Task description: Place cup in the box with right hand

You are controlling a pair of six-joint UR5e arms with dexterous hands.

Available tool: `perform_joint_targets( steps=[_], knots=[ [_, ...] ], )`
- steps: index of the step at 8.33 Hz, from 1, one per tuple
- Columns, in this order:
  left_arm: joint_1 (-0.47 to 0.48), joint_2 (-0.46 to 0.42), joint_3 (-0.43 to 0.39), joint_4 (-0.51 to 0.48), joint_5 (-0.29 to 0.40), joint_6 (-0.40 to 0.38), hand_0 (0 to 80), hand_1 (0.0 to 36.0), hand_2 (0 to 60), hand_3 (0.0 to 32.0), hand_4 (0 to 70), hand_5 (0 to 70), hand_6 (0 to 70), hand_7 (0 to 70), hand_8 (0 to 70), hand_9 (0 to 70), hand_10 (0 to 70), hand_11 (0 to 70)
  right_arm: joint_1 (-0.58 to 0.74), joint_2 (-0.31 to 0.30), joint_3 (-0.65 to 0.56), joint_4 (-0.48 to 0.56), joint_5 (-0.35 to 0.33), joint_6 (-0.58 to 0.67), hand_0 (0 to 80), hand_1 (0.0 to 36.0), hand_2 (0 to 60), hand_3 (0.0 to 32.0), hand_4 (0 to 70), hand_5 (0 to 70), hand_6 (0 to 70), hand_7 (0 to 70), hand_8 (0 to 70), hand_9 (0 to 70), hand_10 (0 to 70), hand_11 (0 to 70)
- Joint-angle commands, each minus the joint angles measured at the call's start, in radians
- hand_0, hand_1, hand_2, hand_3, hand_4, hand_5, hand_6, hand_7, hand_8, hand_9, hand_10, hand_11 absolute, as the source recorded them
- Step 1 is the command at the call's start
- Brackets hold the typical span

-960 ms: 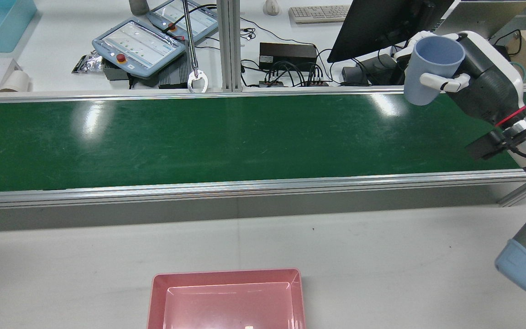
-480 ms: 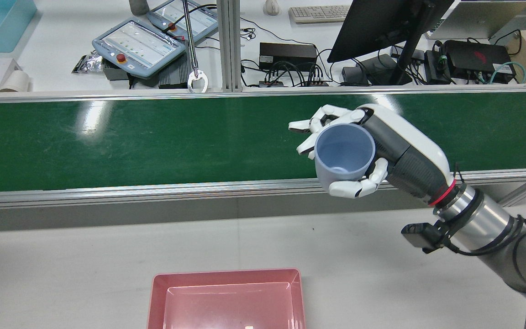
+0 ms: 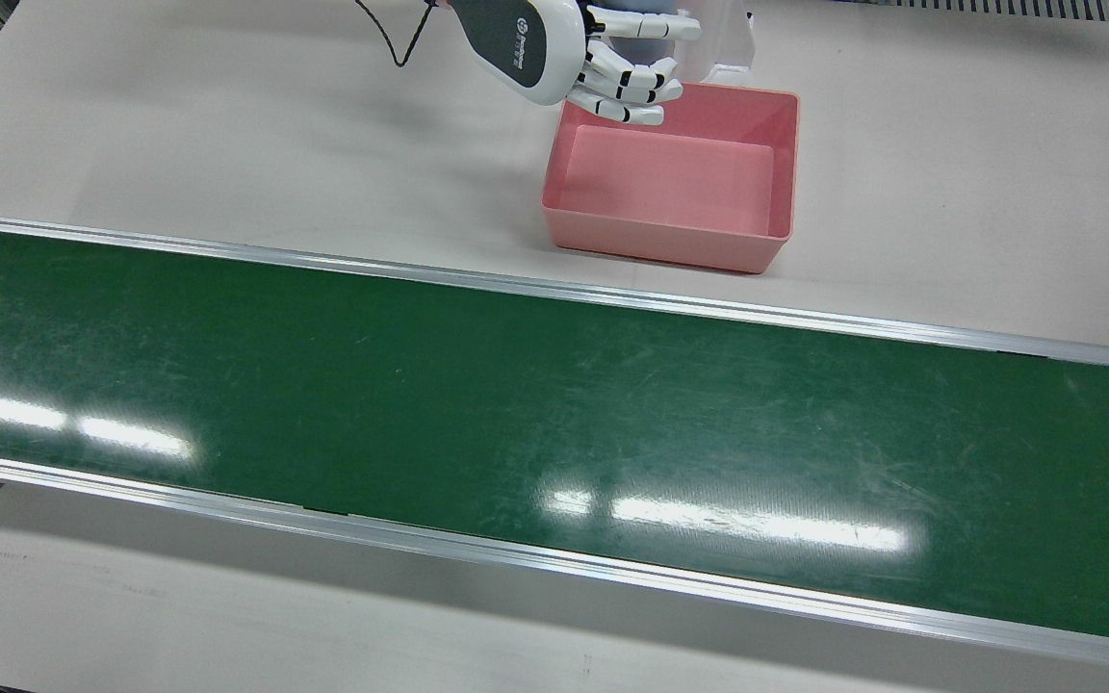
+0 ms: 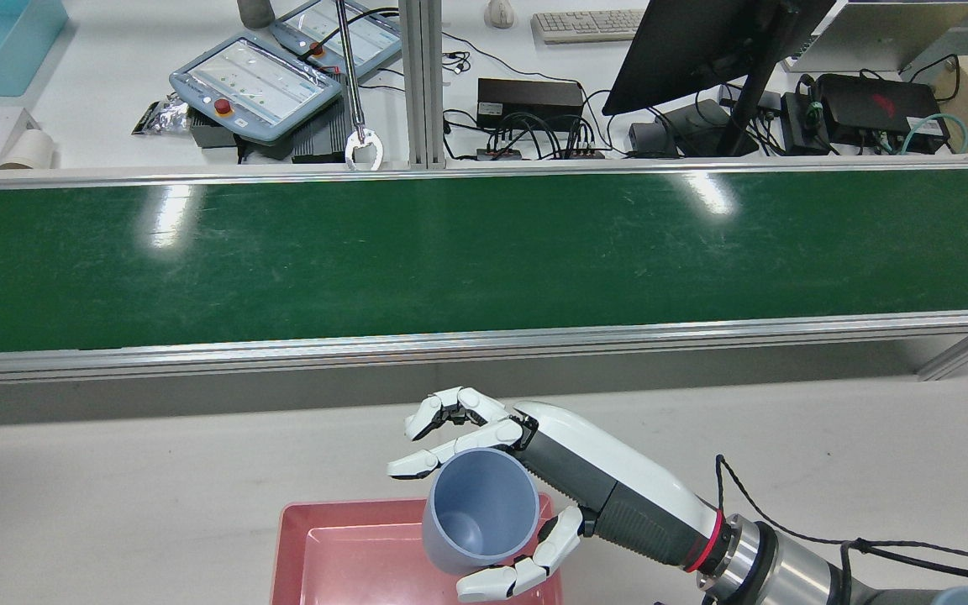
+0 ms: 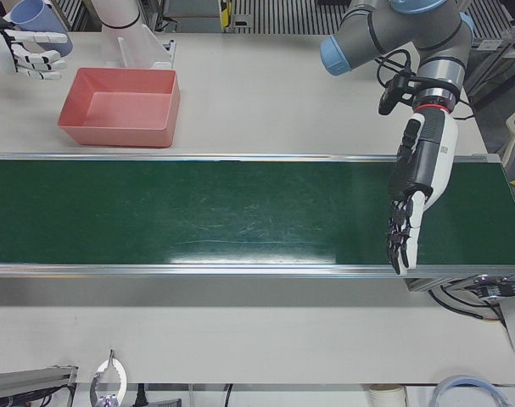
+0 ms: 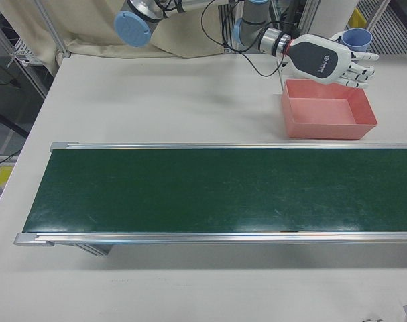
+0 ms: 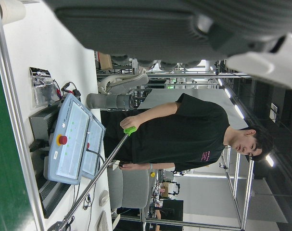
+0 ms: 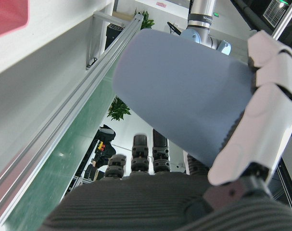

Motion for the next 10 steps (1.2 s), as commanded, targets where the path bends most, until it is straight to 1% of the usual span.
perform_joint_targets(
  steps=[1,2,3,4,5,6,7,8,9,10],
  knots=[
    [0.0,-0.002,0.0,0.0,0.0,0.0,0.0,0.0,0.0,0.0,0.0,0.0,0.0,0.0,0.0,0.0,0.0,0.0,-0.046,-0.008,0.001,0.0,0.01,-0.013,44.6,9.5,15.2,0.0,15.8,2.7,3.9,13.2,0.0,1.2,2.0,4.2],
    [0.0,-0.002,0.0,0.0,0.0,0.0,0.0,0.0,0.0,0.0,0.0,0.0,0.0,0.0,0.0,0.0,0.0,0.0,-0.046,-0.008,0.01,0.0,0.01,-0.012,43.9,10.6,20.2,0.0,14.8,2.8,4.2,14.6,0.0,1.5,2.2,4.4],
    [0.0,-0.002,0.001,0.0,0.0,0.0,0.0,0.0,0.0,0.0,0.0,0.0,0.0,0.0,0.0,0.0,0.0,0.0,-0.001,-0.011,0.04,0.0,0.006,0.011,43.0,11.9,24.6,0.0,13.7,2.9,4.4,15.5,0.0,1.7,2.4,4.7],
    [0.0,-0.002,0.002,0.0,0.0,0.0,0.0,0.0,0.0,0.0,0.0,0.0,0.0,0.0,0.0,0.0,0.0,0.0,0.136,-0.059,0.073,-0.004,-0.006,0.075,45.5,11.5,18.7,0.0,16.9,3.4,5.1,18.3,0.0,2.2,3.1,5.9],
    [0.0,-0.002,0.002,0.0,0.0,0.0,0.0,0.0,0.0,0.0,0.0,0.0,0.0,0.0,0.0,0.0,0.0,0.0,0.315,-0.148,0.058,-0.006,-0.01,0.229,46.3,12.9,20.0,0.0,18.6,3.9,5.9,21.6,0.1,3.1,3.9,7.1],
    [0.0,-0.002,0.003,0.0,0.0,0.0,0.0,0.0,0.0,0.0,0.0,0.0,0.0,0.0,0.0,0.0,0.0,0.0,0.557,-0.193,-0.006,-0.023,-0.031,0.351,45.8,15.2,27.7,0.0,17.4,4.0,6.2,22.7,0.2,3.9,4.5,8.0],
    [0.0,-0.003,0.002,0.0,0.0,0.0,0.0,0.0,0.0,0.0,0.0,0.0,0.0,0.0,0.0,0.0,0.0,0.0,0.771,-0.192,-0.136,-0.027,-0.128,0.449,46.8,16.1,28.0,0.0,18.6,4.3,6.3,22.4,0.2,4.0,4.7,8.4],
    [0.0,-0.003,0.002,0.0,0.0,0.0,0.0,0.0,0.0,0.0,0.0,0.0,0.0,0.0,0.0,0.0,0.0,0.0,0.915,-0.19,-0.283,-0.026,-0.193,0.527,48.8,14.3,16.9,0.0,21.9,4.5,5.9,20.0,0.1,3.1,4.4,8.1],
    [0.0,-0.003,0.0,0.002,0.0,0.0,0.0,0.0,0.0,0.0,0.0,0.0,0.0,0.0,0.0,0.0,0.0,0.0,1.031,-0.19,-0.401,-0.02,-0.239,0.543,48.9,14.5,16.4,0.0,20.5,4.6,4.9,15.0,0.0,1.6,4.0,7.6],
    [0.0,-0.003,0.0,0.002,0.0,0.0,0.0,0.0,0.0,0.0,0.0,0.0,0.0,0.0,0.0,0.0,0.0,0.0,1.094,-0.192,-0.451,-0.017,-0.278,0.547,48.1,14.8,19.1,0.0,17.8,4.4,4.3,11.8,0.0,1.0,3.5,6.8]
  ],
)
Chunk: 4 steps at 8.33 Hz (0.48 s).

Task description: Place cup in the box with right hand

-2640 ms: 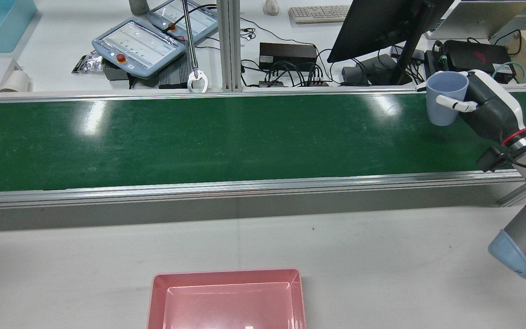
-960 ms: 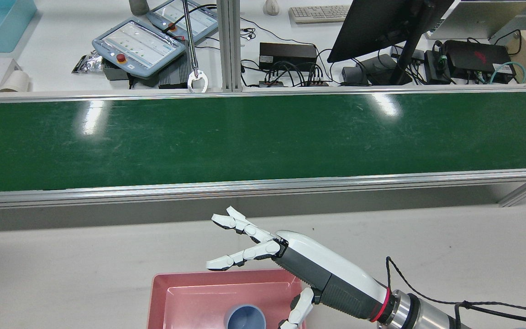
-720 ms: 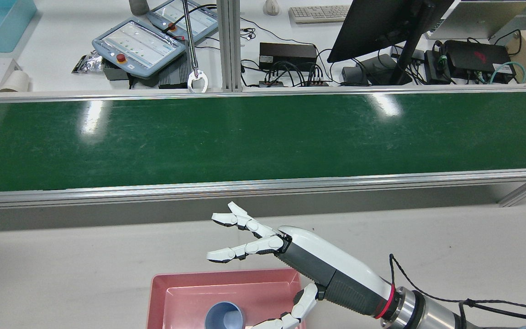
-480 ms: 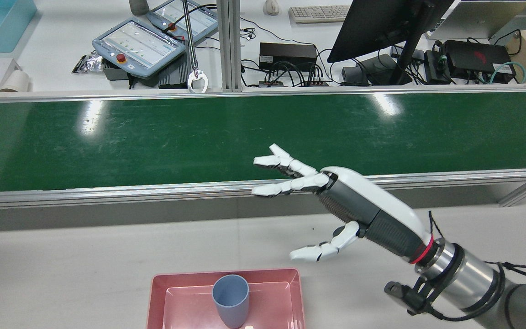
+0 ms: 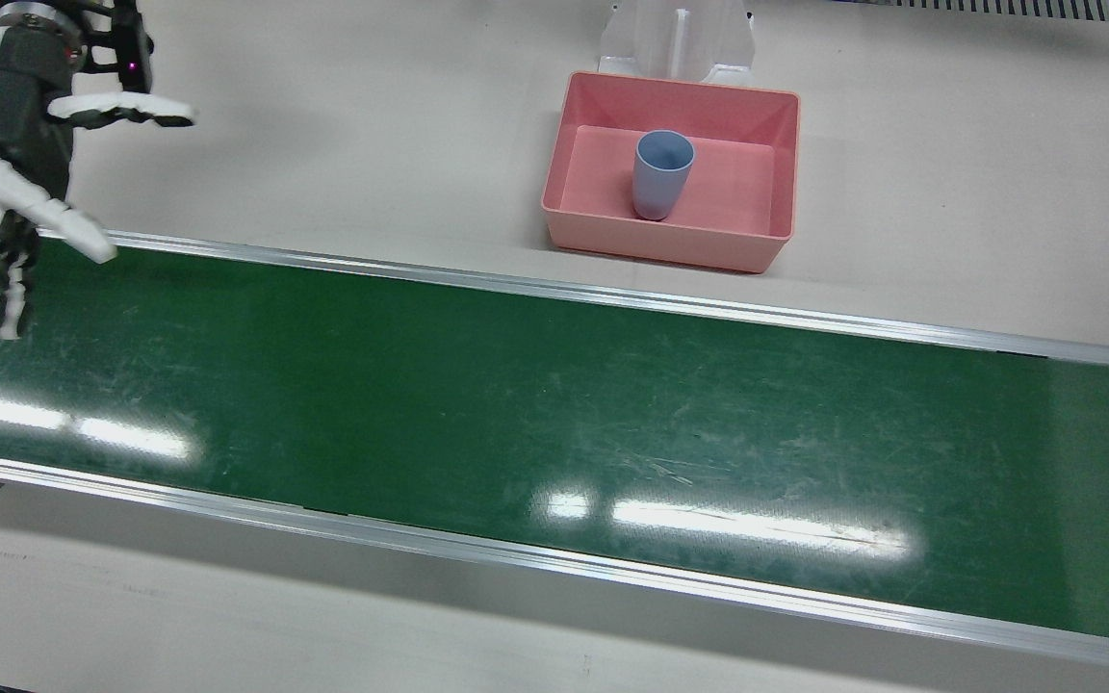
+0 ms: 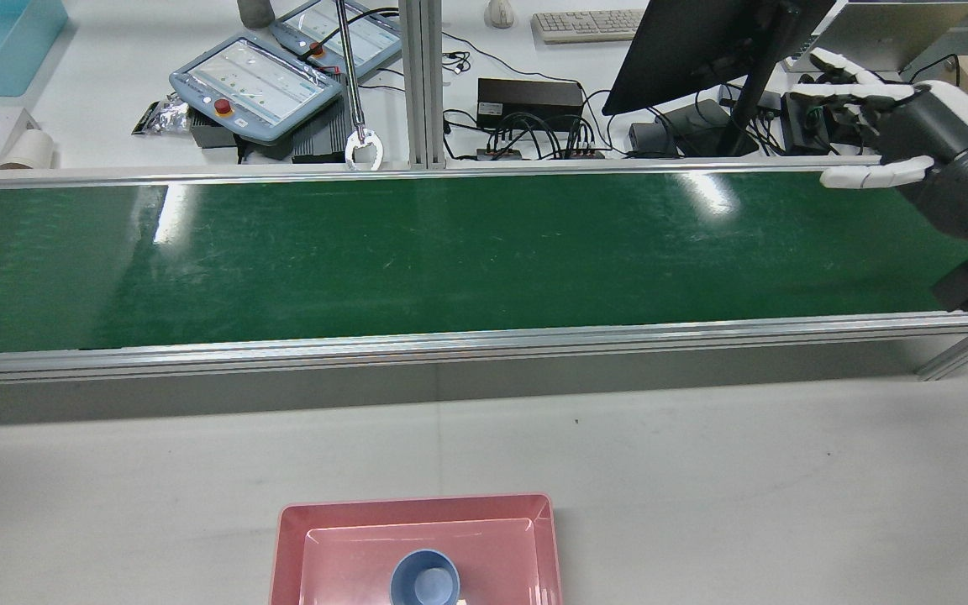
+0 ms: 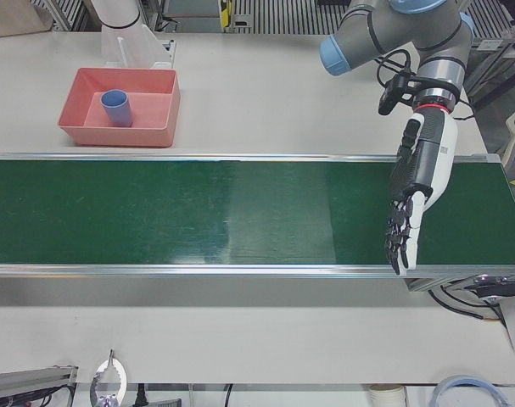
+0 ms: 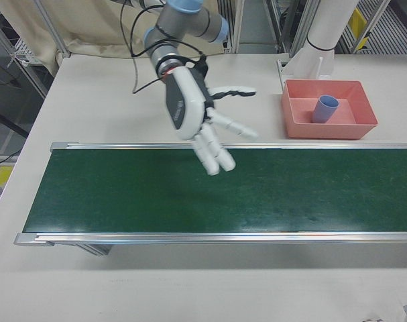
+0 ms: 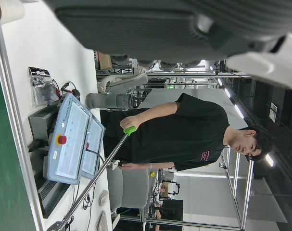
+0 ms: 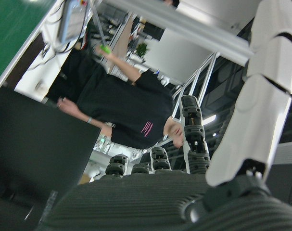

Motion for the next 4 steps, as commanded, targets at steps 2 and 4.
perform_joint_targets(
  steps=[2,4],
  knots=[
    [0.0,0.0,-0.001,0.001,0.0,0.0,0.0,0.0,0.0,0.0,0.0,0.0,0.0,0.0,0.0,0.0,0.0,0.0,0.211,-0.007,-0.189,0.006,-0.115,0.047,47.6,12.5,14.5,0.0,17.5,4.2,4.1,10.9,0.0,2.0,2.8,5.7],
    [0.0,0.0,-0.001,0.001,0.0,0.0,0.0,0.0,0.0,0.0,0.0,0.0,0.0,0.0,0.0,0.0,0.0,0.0,0.214,-0.007,-0.19,0.008,-0.114,0.061,41.6,6.0,6.7,0.0,10.0,2.5,3.0,7.5,0.0,1.9,1.8,3.8]
  ],
)
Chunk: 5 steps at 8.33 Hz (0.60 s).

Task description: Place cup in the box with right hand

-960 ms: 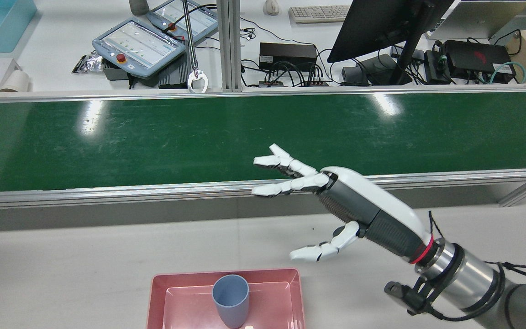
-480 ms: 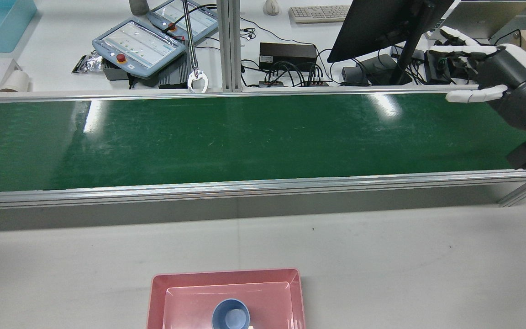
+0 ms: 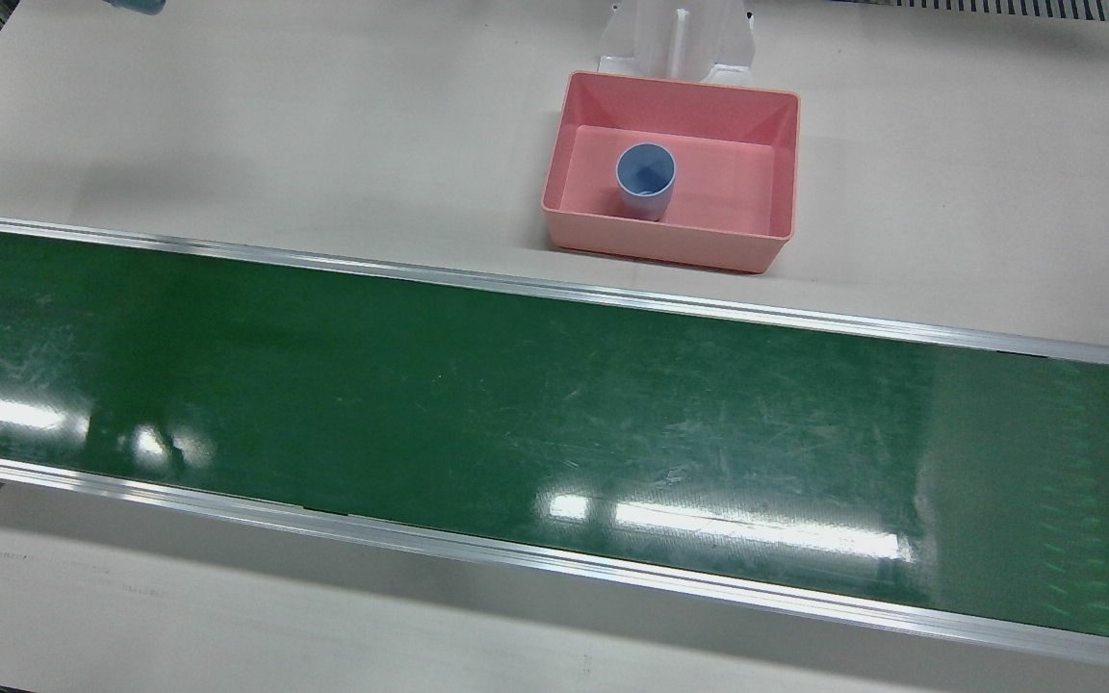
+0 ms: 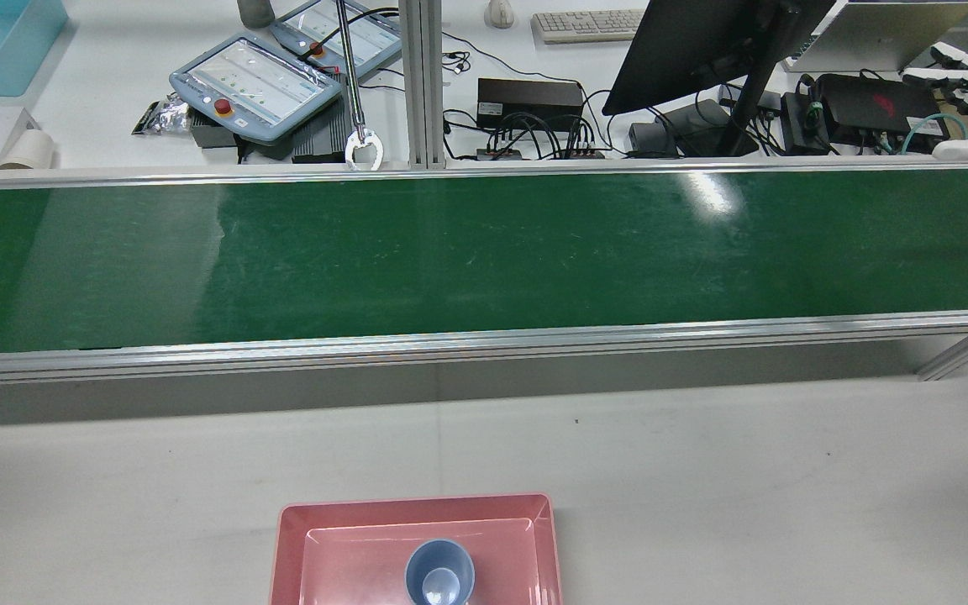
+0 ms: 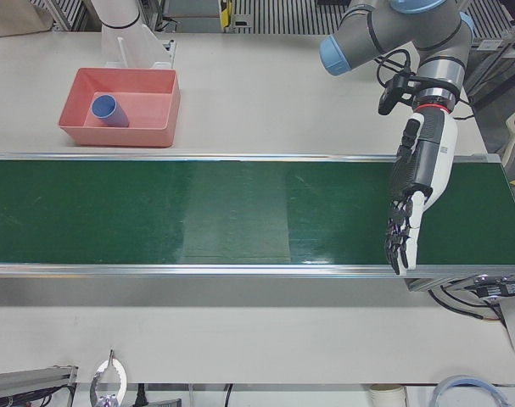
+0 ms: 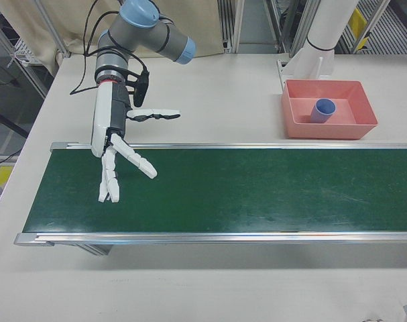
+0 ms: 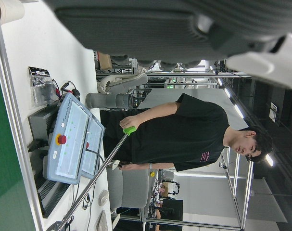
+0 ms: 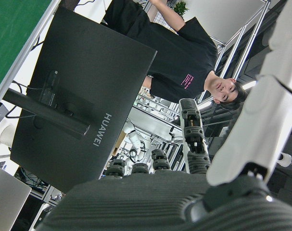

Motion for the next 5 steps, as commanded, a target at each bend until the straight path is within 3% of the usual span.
perform_joint_targets(
  steps=[1,2,3,4,5],
  knots=[
    [0.0,0.0,0.0,-0.001,0.0,0.0,0.0,0.0,0.0,0.0,0.0,0.0,0.0,0.0,0.0,0.0,0.0,0.0,0.005,0.001,-0.007,0.001,-0.003,0.031,38.2,5.3,9.0,0.0,6.6,2.2,2.5,7.1,0.0,1.8,1.2,2.8],
    [0.0,0.0,0.0,-0.001,0.0,0.0,0.0,0.0,0.0,0.0,0.0,0.0,0.0,0.0,0.0,0.0,0.0,0.0,0.005,0.001,-0.007,0.001,-0.003,0.038,39.5,2.8,3.0,0.0,8.0,1.9,2.2,7.1,0.0,1.5,0.9,2.2],
    [0.0,0.0,0.0,0.0,0.0,0.0,0.0,0.0,0.0,0.0,0.0,0.0,0.0,0.0,0.0,0.0,0.0,0.0,0.007,-0.002,-0.009,0.001,-0.003,0.037,35.7,4.7,9.2,0.0,6.5,1.9,2.3,7.7,0.0,1.7,1.1,2.5],
    [0.0,0.001,0.0,0.0,0.0,0.0,0.0,0.0,0.0,0.0,0.0,0.0,0.0,0.0,0.0,0.0,0.0,0.0,0.005,0.001,-0.039,0.001,-0.003,0.046,41.2,2.8,0.0,0.0,11.7,1.9,2.7,8.0,0.0,1.9,1.6,3.2],
    [0.0,0.0,0.0,0.0,0.0,0.0,0.0,0.0,0.0,0.0,0.0,0.0,0.0,0.0,0.0,0.0,0.0,0.0,0.001,-0.004,-0.047,0.001,-0.006,0.045,36.9,5.9,10.4,0.0,8.0,2.1,2.7,7.4,0.0,1.9,1.8,3.5]
  ],
)
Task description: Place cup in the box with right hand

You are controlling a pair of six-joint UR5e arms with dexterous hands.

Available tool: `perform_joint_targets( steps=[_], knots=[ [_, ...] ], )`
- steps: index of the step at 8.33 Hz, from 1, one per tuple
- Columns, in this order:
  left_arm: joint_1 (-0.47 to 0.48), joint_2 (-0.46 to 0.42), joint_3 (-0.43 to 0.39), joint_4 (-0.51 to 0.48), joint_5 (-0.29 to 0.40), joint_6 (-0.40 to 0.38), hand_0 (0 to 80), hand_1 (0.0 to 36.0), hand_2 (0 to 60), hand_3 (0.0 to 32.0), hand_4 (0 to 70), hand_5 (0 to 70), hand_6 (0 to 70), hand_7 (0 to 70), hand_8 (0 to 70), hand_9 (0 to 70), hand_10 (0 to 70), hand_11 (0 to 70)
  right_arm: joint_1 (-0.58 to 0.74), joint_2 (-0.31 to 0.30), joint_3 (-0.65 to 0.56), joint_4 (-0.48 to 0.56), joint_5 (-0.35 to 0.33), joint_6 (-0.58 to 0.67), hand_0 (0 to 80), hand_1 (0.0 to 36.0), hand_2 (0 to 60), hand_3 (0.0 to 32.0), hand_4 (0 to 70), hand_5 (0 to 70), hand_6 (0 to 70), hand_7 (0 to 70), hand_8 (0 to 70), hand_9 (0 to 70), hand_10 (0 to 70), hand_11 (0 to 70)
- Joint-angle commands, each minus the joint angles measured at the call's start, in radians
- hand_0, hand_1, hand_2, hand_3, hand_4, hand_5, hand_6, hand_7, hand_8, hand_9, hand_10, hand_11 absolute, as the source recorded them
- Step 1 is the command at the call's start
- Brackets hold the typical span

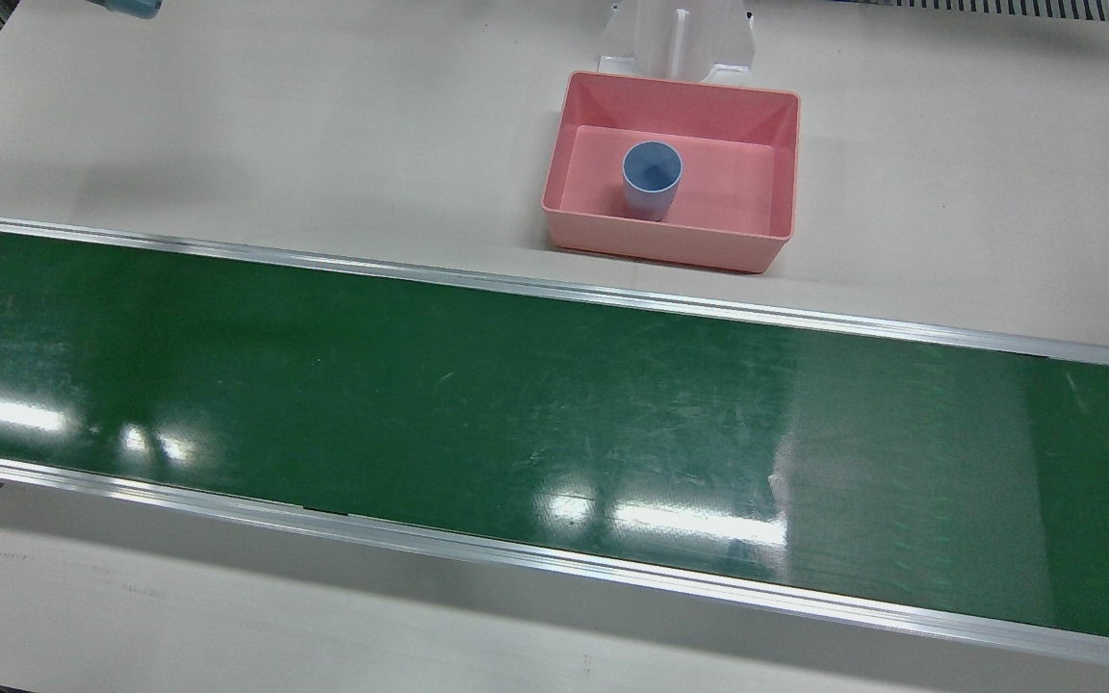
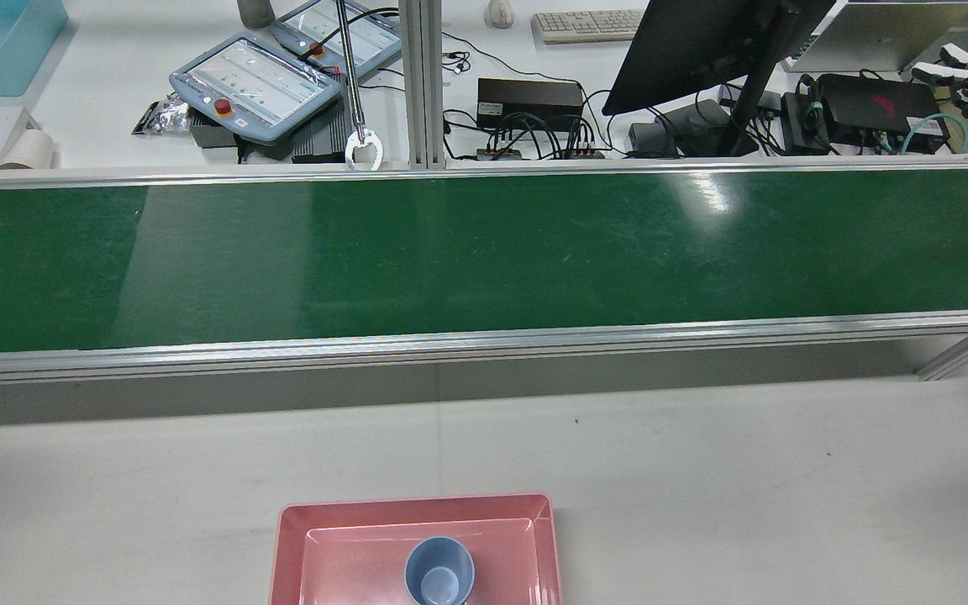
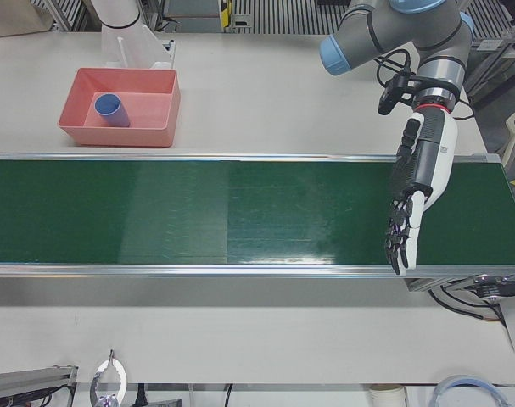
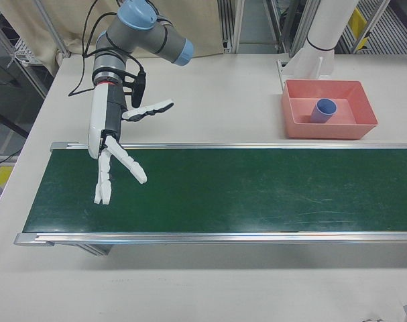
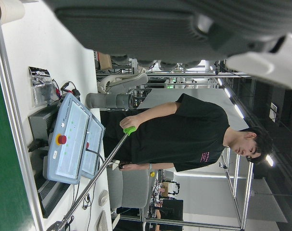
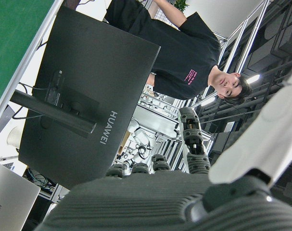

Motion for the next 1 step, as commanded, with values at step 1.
perform_joint_targets(
  steps=[1],
  knots=[
    [0.0,0.0,0.0,0.0,0.0,0.0,0.0,0.0,0.0,0.0,0.0,0.0,0.0,0.0,0.0,0.0,0.0,0.0,-0.001,-0.007,-0.027,0.0,-0.005,0.009,42.3,3.8,0.0,0.0,11.2,2.3,2.7,7.4,0.0,2.2,1.8,3.6]
  ],
)
